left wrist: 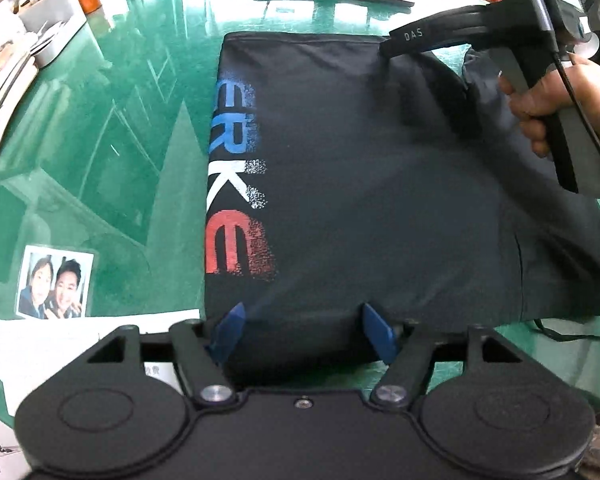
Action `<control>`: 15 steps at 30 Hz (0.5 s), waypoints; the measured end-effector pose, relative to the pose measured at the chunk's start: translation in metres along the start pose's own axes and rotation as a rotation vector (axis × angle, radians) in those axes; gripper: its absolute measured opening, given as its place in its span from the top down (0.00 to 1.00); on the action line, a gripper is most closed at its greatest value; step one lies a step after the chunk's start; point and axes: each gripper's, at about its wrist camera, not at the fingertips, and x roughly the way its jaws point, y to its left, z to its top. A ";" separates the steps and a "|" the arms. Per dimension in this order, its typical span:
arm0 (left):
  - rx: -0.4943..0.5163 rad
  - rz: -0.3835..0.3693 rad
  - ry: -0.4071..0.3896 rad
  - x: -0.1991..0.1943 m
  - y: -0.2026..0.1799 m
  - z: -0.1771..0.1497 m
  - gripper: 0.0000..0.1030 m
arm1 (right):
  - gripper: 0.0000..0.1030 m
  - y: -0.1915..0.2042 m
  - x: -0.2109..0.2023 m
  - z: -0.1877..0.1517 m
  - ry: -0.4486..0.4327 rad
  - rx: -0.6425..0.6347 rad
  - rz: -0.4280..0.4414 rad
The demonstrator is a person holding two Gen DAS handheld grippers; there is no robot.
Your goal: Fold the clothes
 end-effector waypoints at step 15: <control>0.013 0.020 -0.006 0.001 -0.003 0.001 0.34 | 0.72 0.000 -0.002 0.002 0.001 0.007 0.001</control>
